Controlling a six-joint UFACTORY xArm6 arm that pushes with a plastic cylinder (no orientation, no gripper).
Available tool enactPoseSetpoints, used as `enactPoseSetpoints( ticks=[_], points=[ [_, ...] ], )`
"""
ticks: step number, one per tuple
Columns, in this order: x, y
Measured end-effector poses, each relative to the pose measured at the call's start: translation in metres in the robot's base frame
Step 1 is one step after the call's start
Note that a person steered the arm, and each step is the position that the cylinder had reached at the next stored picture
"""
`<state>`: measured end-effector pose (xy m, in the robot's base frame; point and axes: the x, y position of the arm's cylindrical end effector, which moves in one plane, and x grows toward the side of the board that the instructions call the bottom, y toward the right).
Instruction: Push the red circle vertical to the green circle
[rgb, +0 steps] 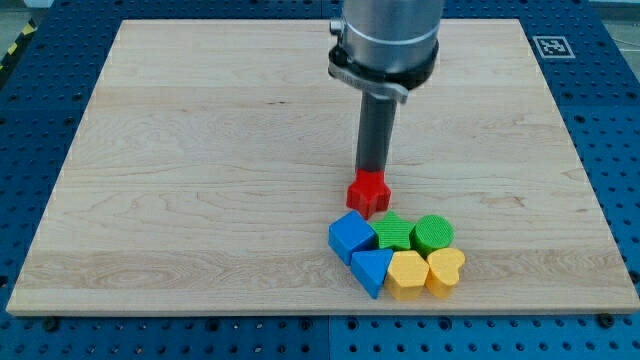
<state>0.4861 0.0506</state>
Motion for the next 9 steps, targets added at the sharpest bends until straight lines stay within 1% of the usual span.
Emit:
enactPoseSetpoints(
  ticks=[1, 2, 3, 4, 5, 6, 7, 8, 9],
  points=[
    [0.005, 0.0],
    [-0.015, -0.001],
    [-0.07, -0.025],
    [-0.136, -0.059],
    [-0.219, -0.067],
    [-0.266, -0.048],
    [-0.281, 0.005],
    [-0.282, 0.065],
    [-0.249, 0.088]
  ],
)
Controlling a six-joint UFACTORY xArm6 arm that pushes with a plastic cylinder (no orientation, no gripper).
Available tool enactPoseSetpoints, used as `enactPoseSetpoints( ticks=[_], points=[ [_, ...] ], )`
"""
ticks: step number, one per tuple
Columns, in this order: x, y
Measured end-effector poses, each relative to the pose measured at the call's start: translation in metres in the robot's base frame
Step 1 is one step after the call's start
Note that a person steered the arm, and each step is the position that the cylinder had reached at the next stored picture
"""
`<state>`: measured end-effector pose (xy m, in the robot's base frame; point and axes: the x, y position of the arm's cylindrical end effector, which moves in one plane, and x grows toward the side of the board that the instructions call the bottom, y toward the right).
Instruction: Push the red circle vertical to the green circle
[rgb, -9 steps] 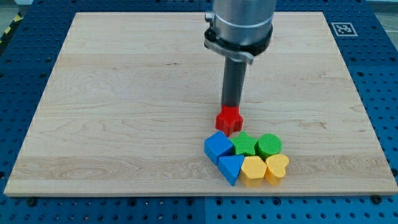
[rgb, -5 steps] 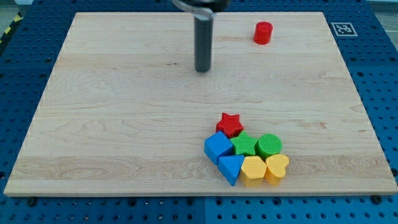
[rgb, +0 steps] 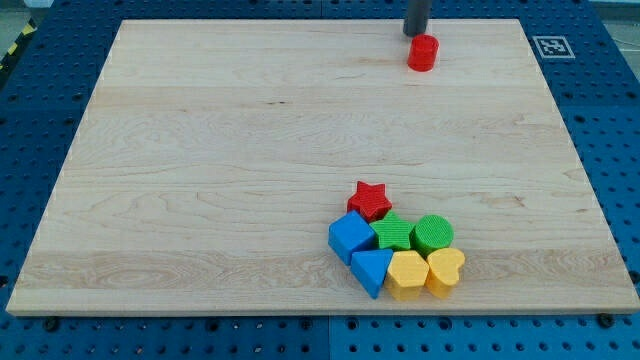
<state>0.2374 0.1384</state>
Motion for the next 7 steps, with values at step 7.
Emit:
enactPoseSetpoints(
  ticks=[7],
  points=[
    [0.156, 0.006]
  ],
)
